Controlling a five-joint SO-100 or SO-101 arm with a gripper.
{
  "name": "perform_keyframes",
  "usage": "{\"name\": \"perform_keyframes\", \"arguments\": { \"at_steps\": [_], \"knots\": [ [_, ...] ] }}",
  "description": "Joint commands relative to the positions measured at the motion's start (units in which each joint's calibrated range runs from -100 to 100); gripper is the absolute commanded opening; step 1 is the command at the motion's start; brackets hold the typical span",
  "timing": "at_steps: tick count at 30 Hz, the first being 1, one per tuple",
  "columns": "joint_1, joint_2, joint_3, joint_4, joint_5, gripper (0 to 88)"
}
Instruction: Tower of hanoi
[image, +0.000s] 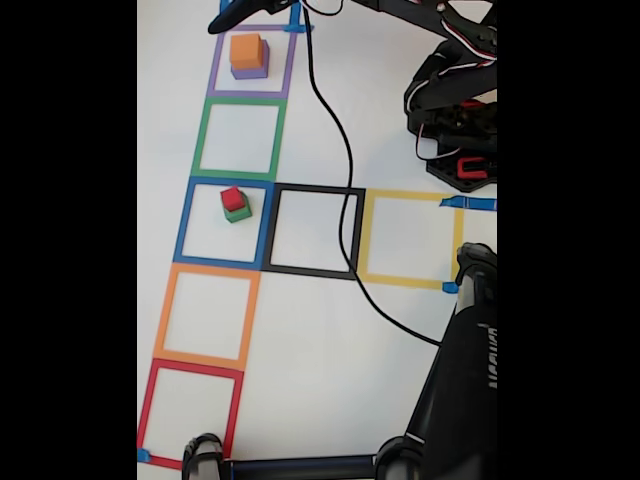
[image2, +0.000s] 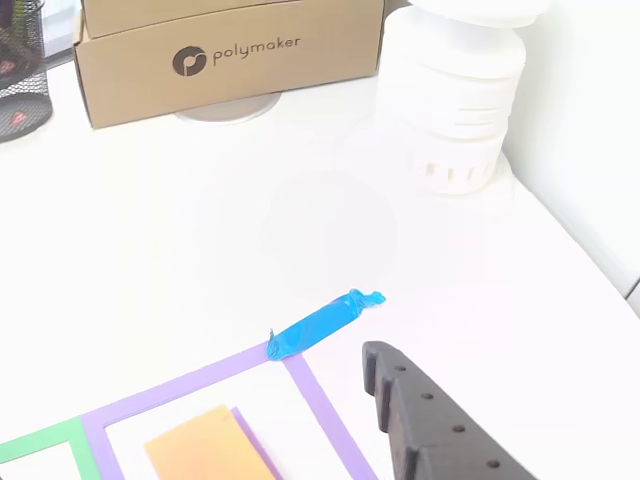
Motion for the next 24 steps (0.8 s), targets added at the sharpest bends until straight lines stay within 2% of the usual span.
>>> {"name": "perform_keyframes", "arguments": {
  "at_steps": [1,24],
  "knots": [
    [2.46,6.95,3.16,-20.38,0.00,52.0],
    [4.47,27.71,14.88,-53.09,0.00,49.8]
  ]
}}
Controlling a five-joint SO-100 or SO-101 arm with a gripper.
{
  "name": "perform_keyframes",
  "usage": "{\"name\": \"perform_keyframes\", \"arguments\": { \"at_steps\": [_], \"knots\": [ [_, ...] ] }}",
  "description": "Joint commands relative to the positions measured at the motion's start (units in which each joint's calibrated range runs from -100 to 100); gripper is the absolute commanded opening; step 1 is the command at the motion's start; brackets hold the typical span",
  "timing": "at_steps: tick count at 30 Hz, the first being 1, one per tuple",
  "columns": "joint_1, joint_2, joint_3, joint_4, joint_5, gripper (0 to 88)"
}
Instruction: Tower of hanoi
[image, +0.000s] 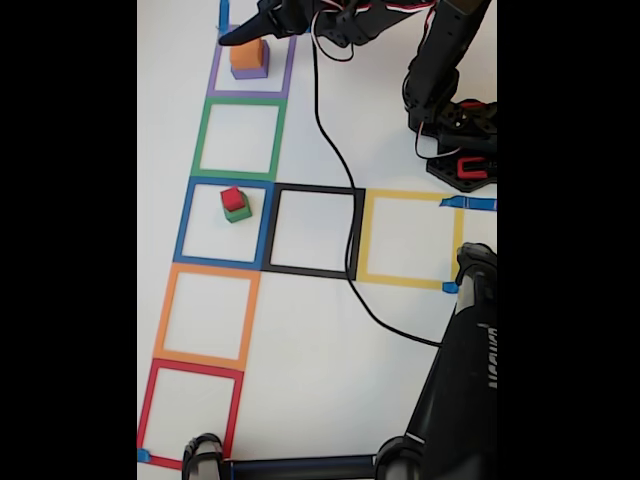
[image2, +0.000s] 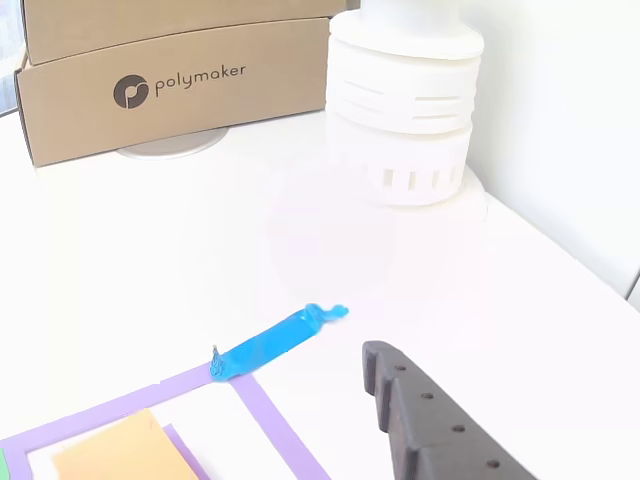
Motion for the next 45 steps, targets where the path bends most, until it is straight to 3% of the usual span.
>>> {"name": "perform_keyframes", "arguments": {
  "at_steps": [1,8,21,45],
  "knots": [
    [-0.57,3.57,0.10,-6.58,0.00,49.7],
    [-1.82,14.56,-2.26,-16.62,0.00,49.6],
    [-6.61,24.00,-5.63,-23.42,0.00,49.3],
    [-7.96,30.06,-8.26,-24.40,0.00,48.3]
  ]
}}
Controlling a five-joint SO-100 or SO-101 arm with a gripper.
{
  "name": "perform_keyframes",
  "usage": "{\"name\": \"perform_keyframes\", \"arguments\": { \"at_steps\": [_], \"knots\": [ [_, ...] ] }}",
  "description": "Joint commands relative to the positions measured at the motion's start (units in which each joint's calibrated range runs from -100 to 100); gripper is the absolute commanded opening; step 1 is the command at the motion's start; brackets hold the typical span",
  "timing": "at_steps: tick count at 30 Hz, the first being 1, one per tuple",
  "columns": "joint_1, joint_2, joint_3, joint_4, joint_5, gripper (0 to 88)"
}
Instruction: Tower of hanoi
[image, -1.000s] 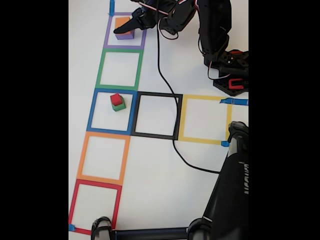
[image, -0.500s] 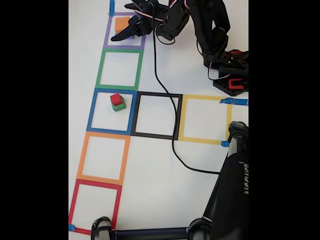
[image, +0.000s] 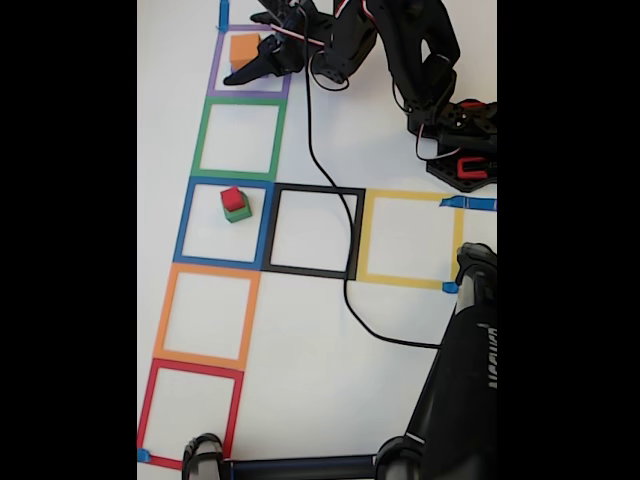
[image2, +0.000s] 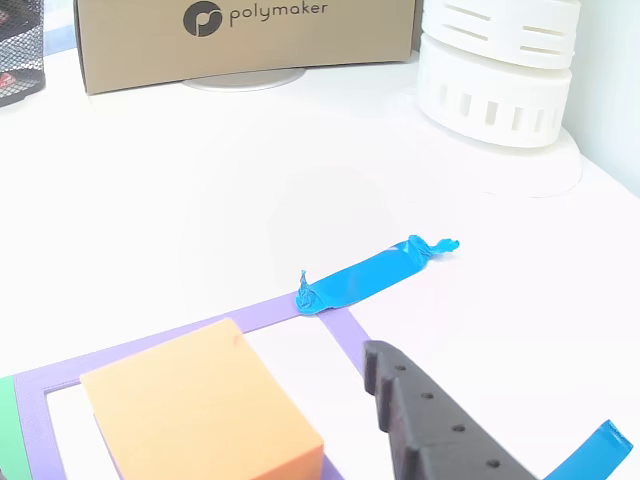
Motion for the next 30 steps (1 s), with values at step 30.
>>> {"name": "perform_keyframes", "arguments": {
  "at_steps": [30],
  "knots": [
    [-3.02,0.95,0.73,-3.12,0.36,40.7]
  ]
}}
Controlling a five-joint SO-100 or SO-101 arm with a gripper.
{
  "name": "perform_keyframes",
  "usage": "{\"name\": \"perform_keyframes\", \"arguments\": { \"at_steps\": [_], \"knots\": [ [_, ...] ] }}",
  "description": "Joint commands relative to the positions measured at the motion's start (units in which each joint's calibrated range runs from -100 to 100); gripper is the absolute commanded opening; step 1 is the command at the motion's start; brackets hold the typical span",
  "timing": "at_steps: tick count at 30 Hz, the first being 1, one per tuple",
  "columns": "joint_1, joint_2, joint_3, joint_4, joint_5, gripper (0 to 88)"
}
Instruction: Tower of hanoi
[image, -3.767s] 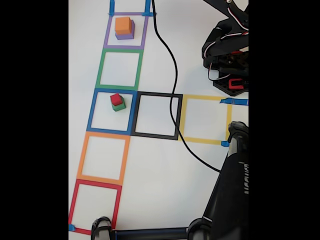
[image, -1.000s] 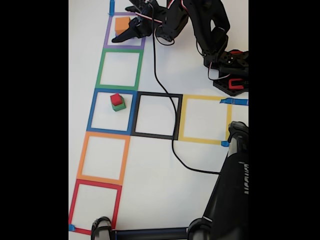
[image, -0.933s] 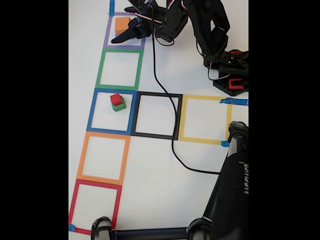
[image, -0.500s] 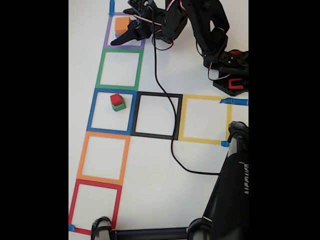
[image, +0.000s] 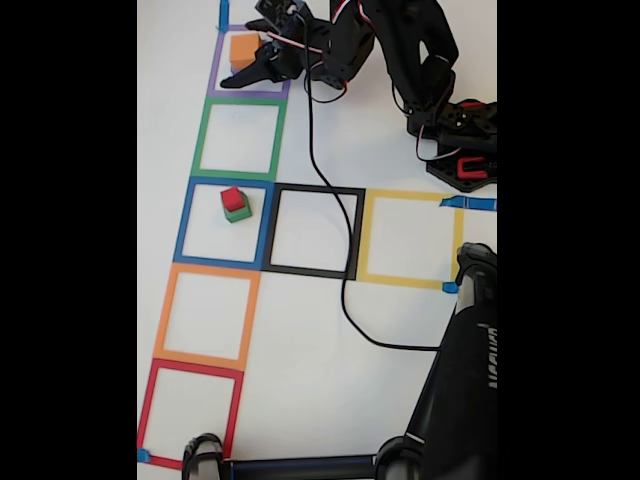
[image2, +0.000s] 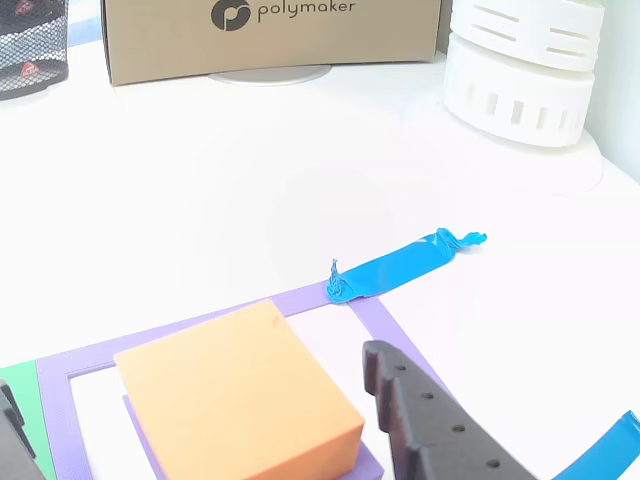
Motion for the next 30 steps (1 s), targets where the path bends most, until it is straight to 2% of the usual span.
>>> {"name": "perform_keyframes", "arguments": {
  "at_steps": [1,30],
  "knots": [
    [-0.68,-0.31,0.20,-1.19,0.36,40.4],
    [-1.07,-0.47,1.74,-1.19,0.36,28.6]
  ]
}}
